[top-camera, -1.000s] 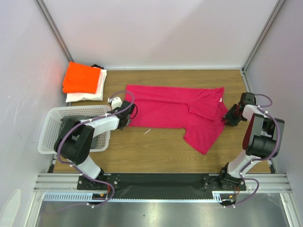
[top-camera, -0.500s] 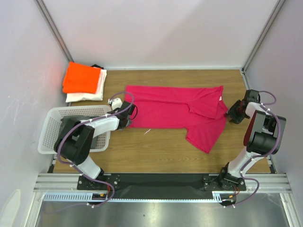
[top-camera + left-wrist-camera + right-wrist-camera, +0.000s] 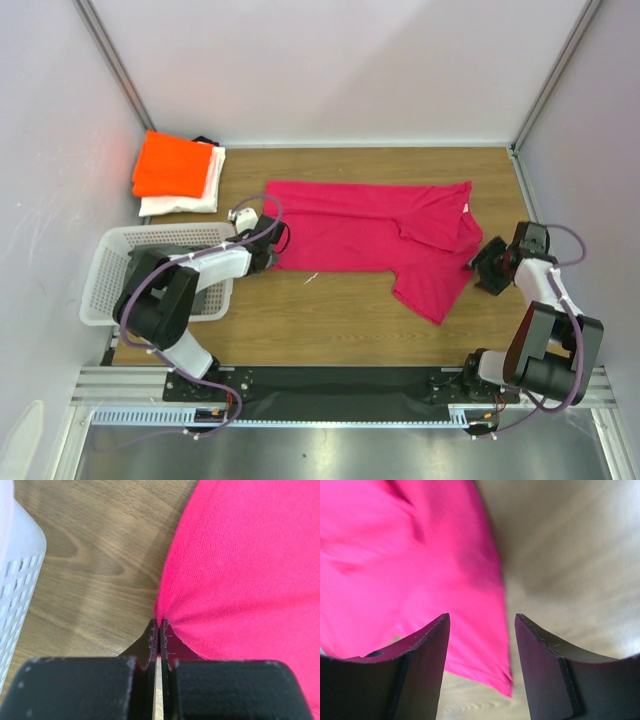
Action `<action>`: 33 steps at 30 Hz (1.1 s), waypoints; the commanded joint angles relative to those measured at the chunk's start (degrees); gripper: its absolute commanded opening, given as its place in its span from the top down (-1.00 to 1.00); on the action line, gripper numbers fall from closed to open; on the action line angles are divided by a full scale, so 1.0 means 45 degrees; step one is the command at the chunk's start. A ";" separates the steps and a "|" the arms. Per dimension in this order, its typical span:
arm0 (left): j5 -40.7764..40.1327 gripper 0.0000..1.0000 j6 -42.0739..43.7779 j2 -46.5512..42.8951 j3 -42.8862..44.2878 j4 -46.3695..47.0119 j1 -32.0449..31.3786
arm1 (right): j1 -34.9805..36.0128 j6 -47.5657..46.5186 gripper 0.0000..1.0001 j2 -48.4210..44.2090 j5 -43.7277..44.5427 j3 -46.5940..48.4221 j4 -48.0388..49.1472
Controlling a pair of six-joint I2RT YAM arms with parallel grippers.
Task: Fold and stack the t-shirts
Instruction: Fold the tshirt
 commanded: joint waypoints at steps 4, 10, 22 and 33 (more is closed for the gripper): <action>0.0321 0.99 0.0058 -0.0420 -0.0357 0.0038 -0.0078 | 0.0379 0.0723 -0.21 -0.0408 -0.0097 -0.1186 -0.0543; 0.0242 0.99 0.0078 -0.0674 -0.0611 0.0038 -0.0078 | 0.1276 0.1017 -0.24 -0.0213 0.0215 -0.1364 -0.0737; 0.0086 0.99 0.0058 -0.0734 -0.0709 -0.0060 -0.0059 | 0.1961 0.0978 -0.19 0.0352 0.1778 -0.1422 -0.1168; -0.0089 0.99 -0.0059 -0.0616 -0.0533 -0.0294 -0.0059 | 0.3308 0.0939 -0.07 0.1504 0.1972 -0.1091 -0.1089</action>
